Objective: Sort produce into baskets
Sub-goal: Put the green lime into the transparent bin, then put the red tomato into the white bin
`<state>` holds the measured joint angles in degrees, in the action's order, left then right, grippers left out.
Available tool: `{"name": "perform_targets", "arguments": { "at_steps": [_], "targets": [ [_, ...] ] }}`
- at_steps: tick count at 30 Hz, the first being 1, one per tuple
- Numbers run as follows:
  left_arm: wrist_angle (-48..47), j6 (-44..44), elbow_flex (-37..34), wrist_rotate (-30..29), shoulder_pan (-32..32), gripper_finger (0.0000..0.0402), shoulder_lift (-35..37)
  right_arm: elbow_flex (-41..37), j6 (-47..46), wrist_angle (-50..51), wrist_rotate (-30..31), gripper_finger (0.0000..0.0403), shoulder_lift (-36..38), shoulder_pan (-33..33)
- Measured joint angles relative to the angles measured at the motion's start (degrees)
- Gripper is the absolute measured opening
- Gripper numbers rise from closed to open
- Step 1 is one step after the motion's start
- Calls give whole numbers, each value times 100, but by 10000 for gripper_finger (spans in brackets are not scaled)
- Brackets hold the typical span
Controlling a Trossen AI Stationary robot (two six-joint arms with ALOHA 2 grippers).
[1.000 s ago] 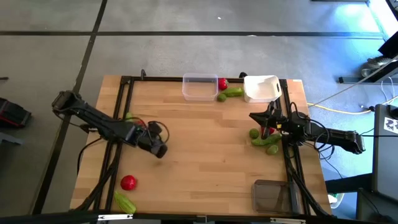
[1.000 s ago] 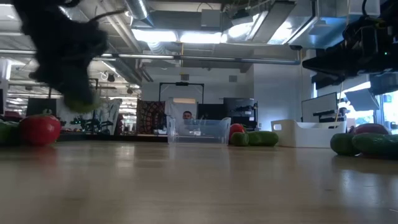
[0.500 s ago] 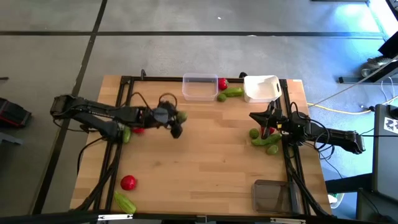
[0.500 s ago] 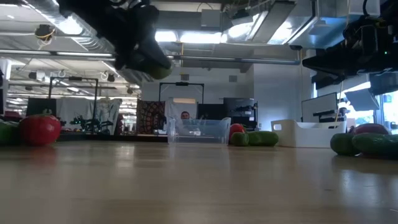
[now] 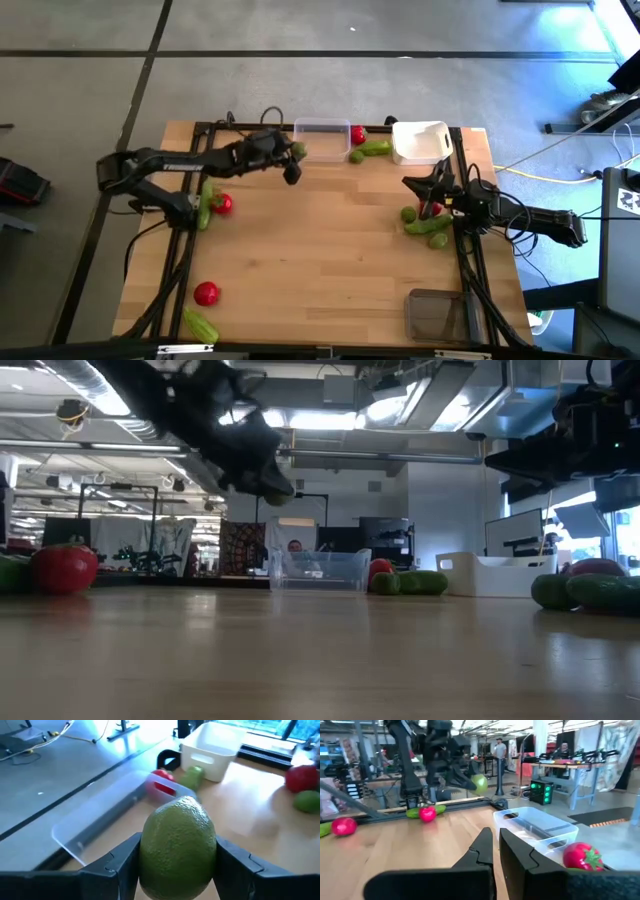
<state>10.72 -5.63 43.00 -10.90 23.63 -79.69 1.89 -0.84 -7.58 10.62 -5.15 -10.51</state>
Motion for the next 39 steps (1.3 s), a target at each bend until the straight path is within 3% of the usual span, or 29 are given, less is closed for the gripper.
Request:
{"name": "perform_targets", "arguments": {
  "at_steps": [6, 13, 18, 23, 32, 39],
  "targets": [
    [22, 268, 724, 773, 597, 198, -886, 0, 6, -280, 185, 19, 2, 1],
    [-207, 734, 1659, 786, 953, 198, -1843, 0, -20, -286, 185, 19, 2, 1],
    [-219, 733, 1878, 785, 1177, 198, -2216, 0, -25, -282, 187, 19, 2, 1],
    [-205, 625, 1886, 785, 1430, 203, -2353, 0, -15, -274, 242, 19, 2, 1],
    [-282, 273, 1886, 1066, 1613, 272, -2353, 0, 111, -278, 315, 19, 2, 0],
    [-678, 279, 1886, 1081, 1460, 274, -2013, 0, 111, -229, 165, 19, 2, 1]
  ]
}}
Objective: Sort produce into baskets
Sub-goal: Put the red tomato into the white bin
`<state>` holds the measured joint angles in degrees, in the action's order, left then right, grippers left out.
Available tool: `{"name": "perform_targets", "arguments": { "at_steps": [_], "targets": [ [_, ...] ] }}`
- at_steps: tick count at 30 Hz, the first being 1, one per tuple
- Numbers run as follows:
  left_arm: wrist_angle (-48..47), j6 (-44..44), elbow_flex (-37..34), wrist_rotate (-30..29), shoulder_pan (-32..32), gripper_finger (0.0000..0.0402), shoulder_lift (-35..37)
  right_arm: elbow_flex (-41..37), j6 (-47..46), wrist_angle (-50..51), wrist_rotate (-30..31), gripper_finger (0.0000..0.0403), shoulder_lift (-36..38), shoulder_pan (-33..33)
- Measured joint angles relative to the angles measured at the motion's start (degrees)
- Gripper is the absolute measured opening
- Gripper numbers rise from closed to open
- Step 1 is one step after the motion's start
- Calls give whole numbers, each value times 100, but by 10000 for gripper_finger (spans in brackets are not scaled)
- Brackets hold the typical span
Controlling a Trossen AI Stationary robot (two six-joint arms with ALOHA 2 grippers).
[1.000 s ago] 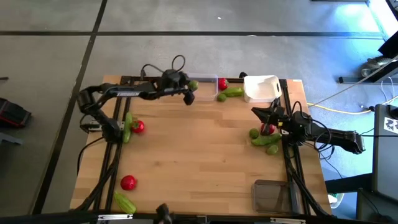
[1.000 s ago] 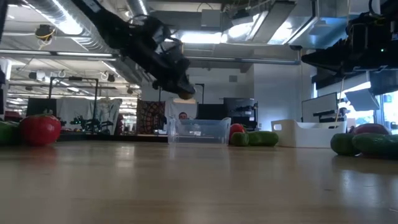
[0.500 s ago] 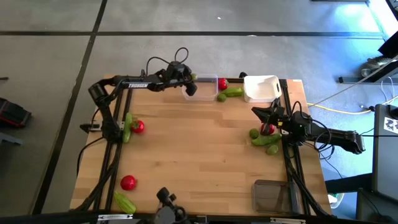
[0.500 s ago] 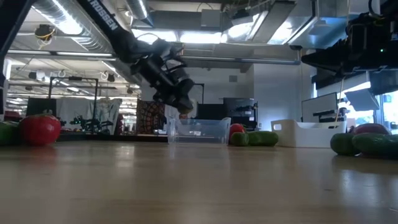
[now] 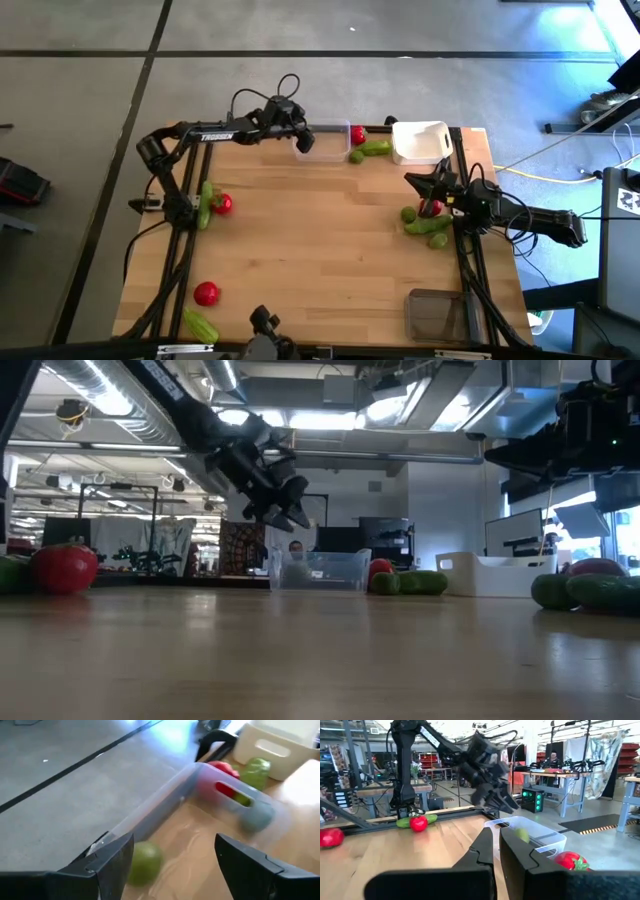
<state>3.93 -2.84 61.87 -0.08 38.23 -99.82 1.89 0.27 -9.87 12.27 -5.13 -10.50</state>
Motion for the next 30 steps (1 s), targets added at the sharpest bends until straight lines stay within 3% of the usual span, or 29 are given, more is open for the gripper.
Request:
{"name": "perform_targets", "arguments": {
  "at_steps": [13, 19, 25, 30],
  "targets": [
    [-1907, -33, -229, -274, -1174, 267, 1859, 0, -140, 273, 22, 19, -2, 0],
    [-2470, -383, -624, -754, -1739, 267, 2712, 0, -144, 291, 20, 19, -2, -1],
    [-2773, -731, -1097, -795, -2406, 267, 3471, 0, -144, 359, 20, 19, 0, 0],
    [-3623, -1184, -1172, -795, -3095, 266, 3821, 0, -144, 451, 19, 19, -1, 0]
  ]
}}
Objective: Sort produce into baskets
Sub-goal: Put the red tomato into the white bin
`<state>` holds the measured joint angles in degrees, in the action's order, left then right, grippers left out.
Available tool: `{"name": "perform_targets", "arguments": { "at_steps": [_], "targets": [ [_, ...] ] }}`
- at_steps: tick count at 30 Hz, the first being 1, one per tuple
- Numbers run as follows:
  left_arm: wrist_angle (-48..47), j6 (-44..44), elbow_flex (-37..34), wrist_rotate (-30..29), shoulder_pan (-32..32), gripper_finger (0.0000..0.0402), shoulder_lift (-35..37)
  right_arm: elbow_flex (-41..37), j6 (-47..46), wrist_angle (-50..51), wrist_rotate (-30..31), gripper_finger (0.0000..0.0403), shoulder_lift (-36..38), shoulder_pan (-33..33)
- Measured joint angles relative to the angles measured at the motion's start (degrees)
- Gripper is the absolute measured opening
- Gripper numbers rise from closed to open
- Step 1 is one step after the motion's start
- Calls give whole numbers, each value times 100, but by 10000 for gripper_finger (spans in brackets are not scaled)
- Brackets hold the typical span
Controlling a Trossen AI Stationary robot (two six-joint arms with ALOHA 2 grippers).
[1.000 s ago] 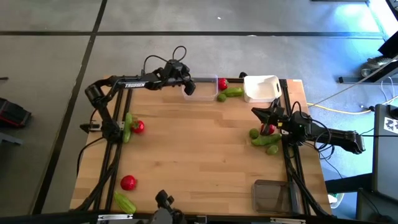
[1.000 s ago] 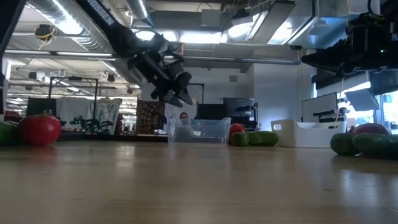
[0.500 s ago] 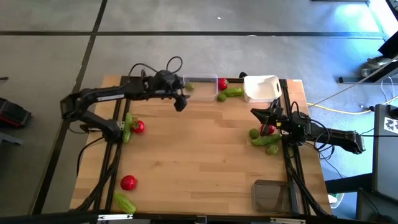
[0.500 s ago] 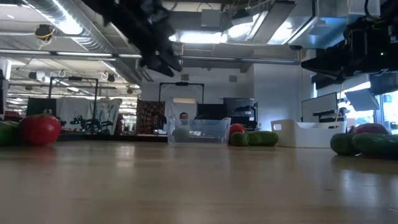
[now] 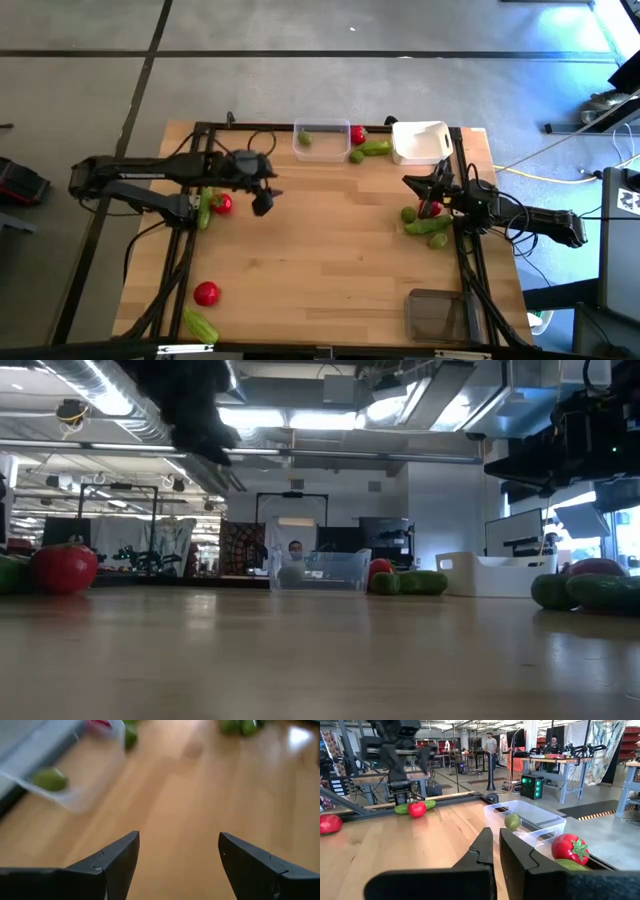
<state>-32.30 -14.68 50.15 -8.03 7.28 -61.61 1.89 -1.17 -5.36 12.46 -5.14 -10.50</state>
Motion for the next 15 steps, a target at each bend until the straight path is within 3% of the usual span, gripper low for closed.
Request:
{"name": "perform_targets", "arguments": {
  "at_steps": [8, 15],
  "targets": [
    [-1211, -1054, -2, -341, -910, 266, 136, 0, 0, -3, -1, 19, 0, 0],
    [-2178, -1848, -2, -761, -1141, 266, 136, 0, 0, -6, -1, 19, 1, 0]
  ]
}}
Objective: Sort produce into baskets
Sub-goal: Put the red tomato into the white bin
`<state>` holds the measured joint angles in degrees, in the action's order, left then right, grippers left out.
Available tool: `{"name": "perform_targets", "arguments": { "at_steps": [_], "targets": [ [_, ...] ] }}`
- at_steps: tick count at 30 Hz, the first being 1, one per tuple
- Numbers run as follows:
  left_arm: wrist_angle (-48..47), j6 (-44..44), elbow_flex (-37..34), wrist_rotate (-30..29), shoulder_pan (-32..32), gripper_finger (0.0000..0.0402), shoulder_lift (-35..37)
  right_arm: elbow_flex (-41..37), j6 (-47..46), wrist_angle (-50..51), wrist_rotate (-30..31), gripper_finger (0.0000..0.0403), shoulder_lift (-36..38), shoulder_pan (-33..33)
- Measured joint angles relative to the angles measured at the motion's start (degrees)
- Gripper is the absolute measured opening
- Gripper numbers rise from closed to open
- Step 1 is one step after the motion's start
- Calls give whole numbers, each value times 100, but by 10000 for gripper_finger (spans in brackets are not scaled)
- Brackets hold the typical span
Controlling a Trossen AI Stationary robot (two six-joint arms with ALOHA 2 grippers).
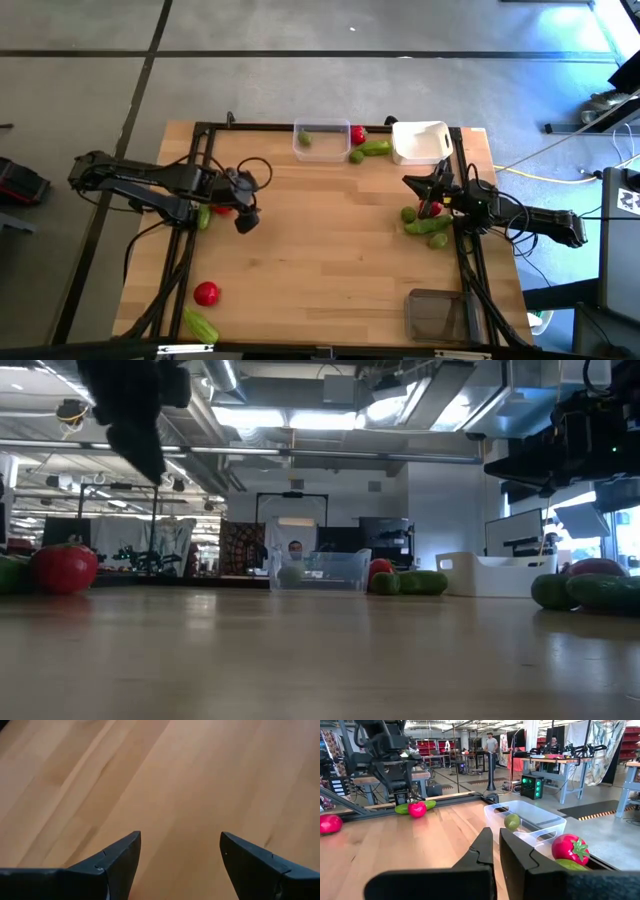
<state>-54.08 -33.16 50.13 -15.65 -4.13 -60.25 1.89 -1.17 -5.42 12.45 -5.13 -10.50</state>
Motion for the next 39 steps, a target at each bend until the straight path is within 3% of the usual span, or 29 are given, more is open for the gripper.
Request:
{"name": "perform_targets", "arguments": {
  "at_steps": [6, 12, 17, 23, 33, 39],
  "targets": [
    [-632, -385, -2, -350, 4, 266, -3, 0, 0, -1, -2, 19, -2, 0],
    [-621, -213, -2, -635, 250, 266, -50, 0, 0, -1, -2, 19, 0, 0],
    [-724, -72, -2, -572, 817, 272, -50, 0, 0, -3, -2, 19, -1, -2],
    [-712, 169, -2, -78, 1511, 298, -236, 0, 0, -3, -2, 19, -1, -1],
    [-1154, 597, -2, -67, 2063, 311, -1160, 0, 0, -3, -3, 19, 1, 0],
    [-1679, 425, -2, -52, 2181, 308, -1591, 0, 0, -2, -3, 19, 0, 0]
  ]
}}
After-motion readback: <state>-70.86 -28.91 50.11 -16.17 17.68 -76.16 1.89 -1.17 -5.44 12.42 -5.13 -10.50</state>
